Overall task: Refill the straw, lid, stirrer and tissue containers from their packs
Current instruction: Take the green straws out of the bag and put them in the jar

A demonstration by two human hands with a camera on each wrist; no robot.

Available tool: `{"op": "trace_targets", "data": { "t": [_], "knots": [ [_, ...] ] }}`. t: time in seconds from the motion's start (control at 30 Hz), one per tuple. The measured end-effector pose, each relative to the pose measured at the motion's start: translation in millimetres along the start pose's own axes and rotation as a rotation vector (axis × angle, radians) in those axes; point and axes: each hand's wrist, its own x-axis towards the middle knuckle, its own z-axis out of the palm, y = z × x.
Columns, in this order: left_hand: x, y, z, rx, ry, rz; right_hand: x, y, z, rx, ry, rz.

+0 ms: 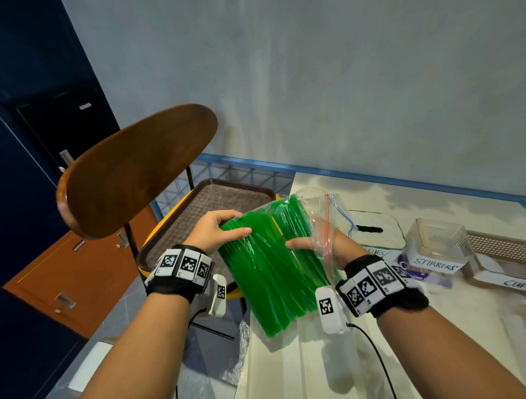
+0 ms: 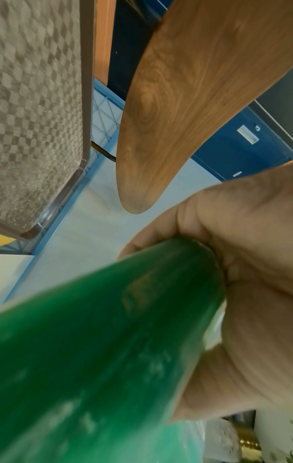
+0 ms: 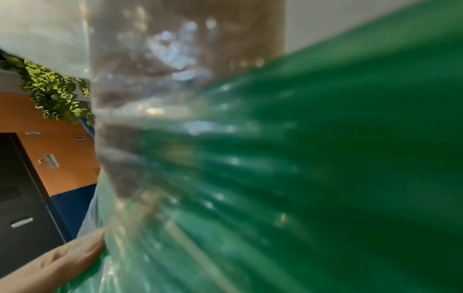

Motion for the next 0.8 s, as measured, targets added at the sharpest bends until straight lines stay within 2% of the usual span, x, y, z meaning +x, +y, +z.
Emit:
{"op": "trace_targets", "data": {
  "t": [0.13, 0.3, 0.43, 0.5, 0.67, 0.8],
  "knots": [
    [-2, 4, 1, 0.025, -0.012, -0.01, -3, -2, -1, 0.064, -0.049, 0.046],
    [-1, 27, 11, 0.411, -0.156, 0.037, 3, 5, 5, 0.064, -0.086, 0.049],
    [3, 31, 26, 0.464, 0.012, 0.079, 1, -1, 7, 0.026, -0.081, 0.011],
    [3, 26, 26, 0.478, 0.104, 0.039, 0, -2, 7, -0.031, -0.04, 0.027],
    [9, 22, 29, 0.575, 0.17, -0.011, 1, 3, 4, -0.054, 0.076, 0.039],
    [10, 20, 25, 0.567, 0.224, -0.074, -1, 1, -2, -0.072, 0.031, -0.036]
  ]
}}
